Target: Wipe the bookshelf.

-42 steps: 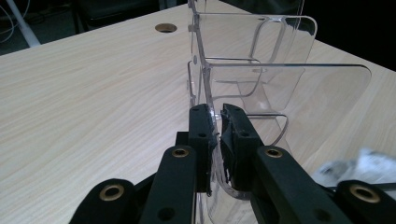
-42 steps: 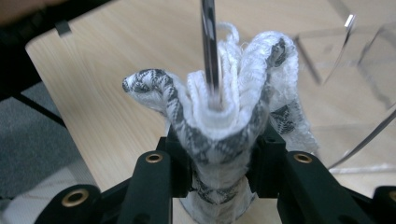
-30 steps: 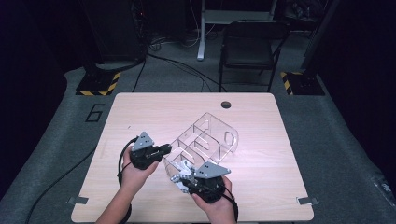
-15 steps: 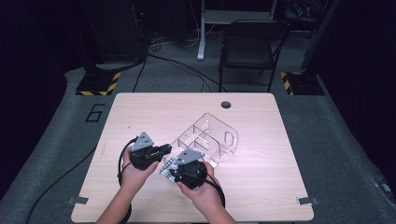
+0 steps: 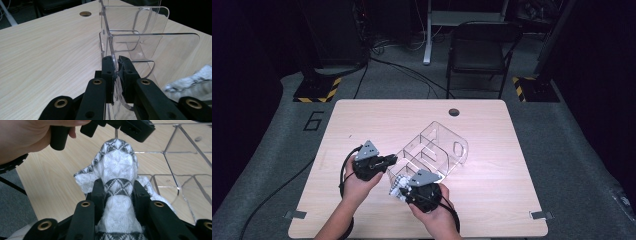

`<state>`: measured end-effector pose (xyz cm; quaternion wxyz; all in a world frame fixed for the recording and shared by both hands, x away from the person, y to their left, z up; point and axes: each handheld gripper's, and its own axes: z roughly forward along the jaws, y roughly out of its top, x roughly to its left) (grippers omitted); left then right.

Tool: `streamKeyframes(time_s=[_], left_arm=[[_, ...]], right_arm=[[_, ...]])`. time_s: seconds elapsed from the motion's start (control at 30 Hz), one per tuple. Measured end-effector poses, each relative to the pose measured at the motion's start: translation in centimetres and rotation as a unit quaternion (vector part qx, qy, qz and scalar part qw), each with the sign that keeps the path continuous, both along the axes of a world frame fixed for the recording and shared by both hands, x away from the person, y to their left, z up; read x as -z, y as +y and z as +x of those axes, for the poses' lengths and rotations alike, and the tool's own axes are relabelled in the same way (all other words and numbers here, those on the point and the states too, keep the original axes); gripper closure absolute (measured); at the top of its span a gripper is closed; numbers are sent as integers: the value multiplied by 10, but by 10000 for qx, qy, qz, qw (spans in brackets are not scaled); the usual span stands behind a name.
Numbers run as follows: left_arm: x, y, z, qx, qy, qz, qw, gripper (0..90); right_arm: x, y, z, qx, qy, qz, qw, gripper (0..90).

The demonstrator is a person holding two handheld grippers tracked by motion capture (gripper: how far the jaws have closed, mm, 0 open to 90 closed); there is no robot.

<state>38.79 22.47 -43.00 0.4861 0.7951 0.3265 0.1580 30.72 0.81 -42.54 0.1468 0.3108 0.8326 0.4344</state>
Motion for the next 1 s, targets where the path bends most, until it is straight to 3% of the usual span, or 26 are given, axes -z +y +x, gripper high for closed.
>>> streamKeyframes(time_s=[0.23,0.4,0.6,0.67,0.87,1.0], left_arm=[[0,1,1,38,7,7,10000,834],[0,-1,2,31,15,-9,10000,838],[0,-2,3,48,31,10,10000,842],[1,-2,1,19,108,-73,9999,844],[1,-3,3,-37,48,-36,10000,853],[0,-2,6,-4,81,-10,10000,860]], right_arm=[[4,-13,-11,66,-72,190,9998,694],[6,-15,-17,88,-149,185,9997,692],[9,-21,-22,111,-134,298,9994,692],[10,-23,-24,114,-142,314,9993,692],[15,-29,-27,117,-15,405,9991,689],[15,-26,-28,57,11,265,9996,686]])
